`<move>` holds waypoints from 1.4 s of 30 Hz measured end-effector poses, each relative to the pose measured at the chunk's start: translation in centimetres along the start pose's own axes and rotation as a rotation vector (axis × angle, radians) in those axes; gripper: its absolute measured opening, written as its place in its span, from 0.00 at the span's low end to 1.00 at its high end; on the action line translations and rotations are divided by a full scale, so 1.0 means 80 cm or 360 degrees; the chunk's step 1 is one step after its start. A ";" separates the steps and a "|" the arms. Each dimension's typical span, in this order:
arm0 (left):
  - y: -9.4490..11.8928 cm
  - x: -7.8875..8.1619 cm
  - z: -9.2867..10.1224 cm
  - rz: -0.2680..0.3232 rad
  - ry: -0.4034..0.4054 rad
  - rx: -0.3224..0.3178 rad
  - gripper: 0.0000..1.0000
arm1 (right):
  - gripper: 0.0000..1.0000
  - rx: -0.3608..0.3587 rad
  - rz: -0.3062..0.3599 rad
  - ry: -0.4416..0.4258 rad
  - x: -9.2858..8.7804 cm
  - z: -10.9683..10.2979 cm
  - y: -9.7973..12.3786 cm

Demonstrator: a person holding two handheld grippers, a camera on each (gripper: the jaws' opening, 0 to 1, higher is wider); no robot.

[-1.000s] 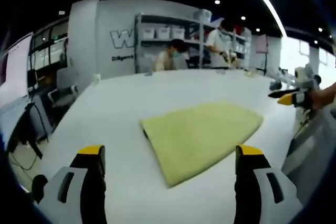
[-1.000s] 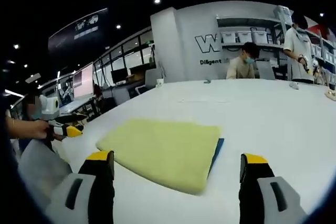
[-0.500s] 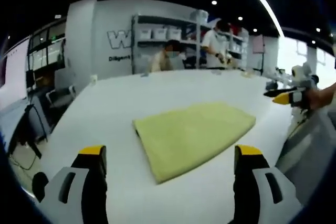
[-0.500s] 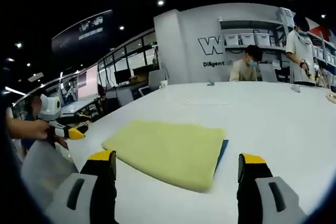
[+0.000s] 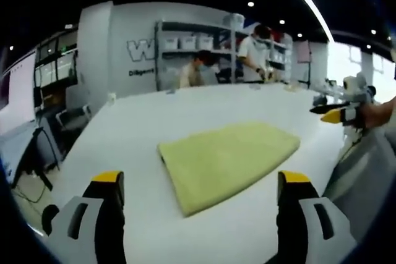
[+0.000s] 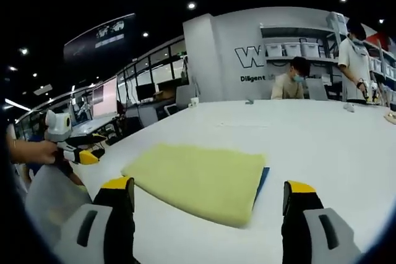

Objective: Fold the garment on the visible template until the final outline fits inside the template.

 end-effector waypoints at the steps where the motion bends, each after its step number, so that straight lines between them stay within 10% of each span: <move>1: 0.000 0.002 0.001 0.0024 0.0016 0.0000 0.99 | 0.98 0.0002 0.0003 0.0000 0.000 0.000 0.000; 42: 0.015 -0.003 0.008 0.0015 0.0053 0.0042 0.95 | 0.88 0.0084 -0.0080 -0.0014 -0.009 -0.014 0.008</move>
Point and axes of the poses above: the point that each gripper's makers call its tool centre point, and the gripper's own axes: y roughly backward along the fingers, z roughly to its right, x roughly out of its top, the point moved 8 cm from there along y, roughly backward along the fingers
